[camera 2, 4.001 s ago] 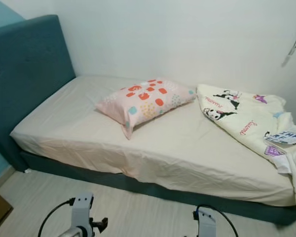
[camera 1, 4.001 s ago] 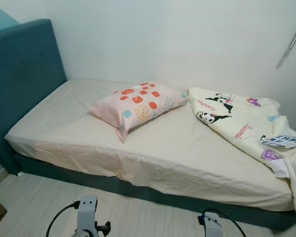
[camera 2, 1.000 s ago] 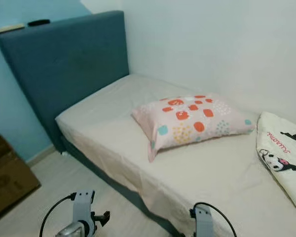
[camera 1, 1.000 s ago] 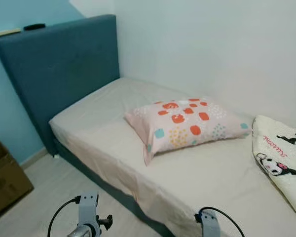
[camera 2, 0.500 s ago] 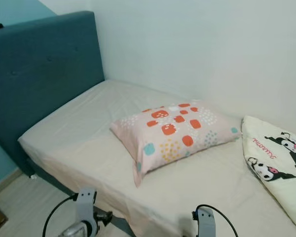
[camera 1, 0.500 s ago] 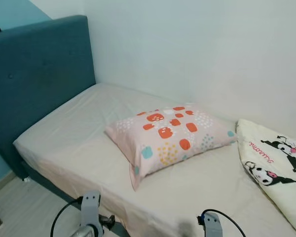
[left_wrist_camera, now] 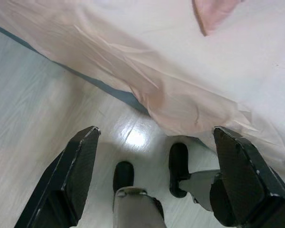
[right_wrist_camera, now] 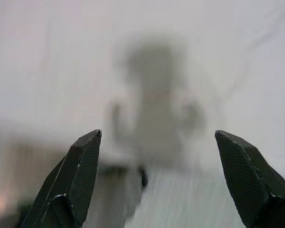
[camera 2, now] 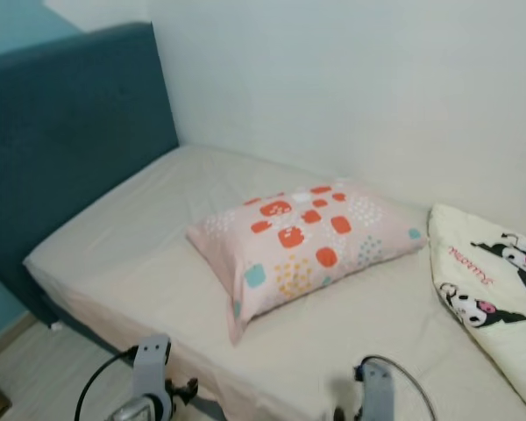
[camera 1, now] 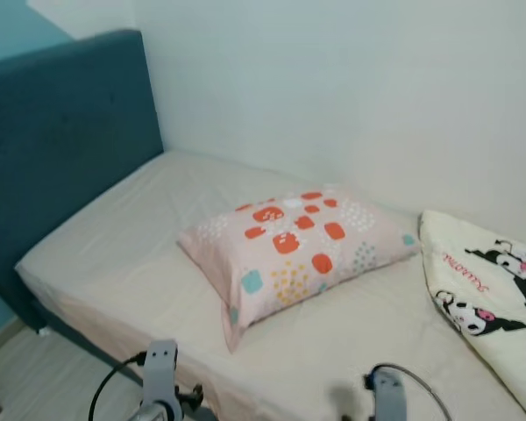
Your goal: Clean up the room
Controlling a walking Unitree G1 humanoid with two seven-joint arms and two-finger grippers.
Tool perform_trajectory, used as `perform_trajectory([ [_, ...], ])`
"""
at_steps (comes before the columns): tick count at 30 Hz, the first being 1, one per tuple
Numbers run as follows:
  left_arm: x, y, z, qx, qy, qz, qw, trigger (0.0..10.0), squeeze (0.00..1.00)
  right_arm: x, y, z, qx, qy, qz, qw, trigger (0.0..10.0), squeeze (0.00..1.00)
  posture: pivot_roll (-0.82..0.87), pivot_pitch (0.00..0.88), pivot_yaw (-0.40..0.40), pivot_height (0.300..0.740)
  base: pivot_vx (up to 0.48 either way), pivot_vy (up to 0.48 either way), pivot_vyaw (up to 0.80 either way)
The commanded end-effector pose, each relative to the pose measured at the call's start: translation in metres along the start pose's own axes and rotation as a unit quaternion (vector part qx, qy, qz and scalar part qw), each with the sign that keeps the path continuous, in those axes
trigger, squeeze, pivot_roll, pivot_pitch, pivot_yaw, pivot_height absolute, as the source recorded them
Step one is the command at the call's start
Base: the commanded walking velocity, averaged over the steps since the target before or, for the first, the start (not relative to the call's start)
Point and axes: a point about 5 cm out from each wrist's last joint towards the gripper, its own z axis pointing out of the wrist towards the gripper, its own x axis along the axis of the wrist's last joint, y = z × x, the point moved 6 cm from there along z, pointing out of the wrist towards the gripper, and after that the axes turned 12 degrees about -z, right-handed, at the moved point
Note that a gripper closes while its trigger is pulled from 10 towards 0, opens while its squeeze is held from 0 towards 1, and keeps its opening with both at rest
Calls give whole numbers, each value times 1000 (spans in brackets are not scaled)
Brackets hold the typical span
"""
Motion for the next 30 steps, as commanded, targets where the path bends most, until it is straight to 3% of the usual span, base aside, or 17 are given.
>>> perform_trajectory([
  [1,-3,-8,-2,12,-5,2,1000,10000,0,33,11,1,-10,50,50,997,10000,0,0,0,-28,740,0,0,0],
  [5,4,-10,-1,15,7,-1,1000,10000,0,70,24,-1,-12,100,71,992,10000,0,-4,0,-24,730,0,0,0],
  [7,4,-10,-1,15,7,-1,1000,10000,0,70,24,-1,-12,100,71,992,10000,0,-4,0,-24,730,0,0,0],
  [8,8,-11,-1,18,14,-5,1000,10000,0,86,26,-3,-5,122,76,990,10000,0,-4,0,-25,725,0,0,0],
  [9,13,-12,-1,20,21,-9,1000,10000,0,100,26,-4,4,143,82,986,10000,0,-4,0,-26,720,0,0,0],
  [10,13,-12,-1,20,21,-9,1000,10000,0,100,26,-4,4,143,82,986,10000,0,-4,0,-26,720,0,0,0],
  [13,28,-14,0,25,43,-18,999,10000,0,140,15,-10,49,199,117,972,10000,0,4,0,-29,705,0,0,0],
  [16,31,-15,0,26,47,-19,998,10000,0,147,11,-11,62,210,127,968,10000,0,5,0,-28,700,0,0,0],
  [17,34,-17,-1,29,53,-19,998,10000,0,160,3,-14,89,231,151,957,10000,0,5,0,-25,690,0,0,0],
  [24,42,-21,-2,28,62,2,998,10000,0,178,-7,-20,134,262,197,935,10000,0,2,0,-18,670,0,0,0],
  [26,52,-22,-2,25,74,25,997,10000,0,182,-6,-22,142,268,225,926,10000,0,16,0,-15,660,0,0,0],
  [30,59,-25,-3,25,83,33,996,10000,0,184,-4,-23,145,273,245,919,10000,0,29,2,-12,650,0,0,0],
])
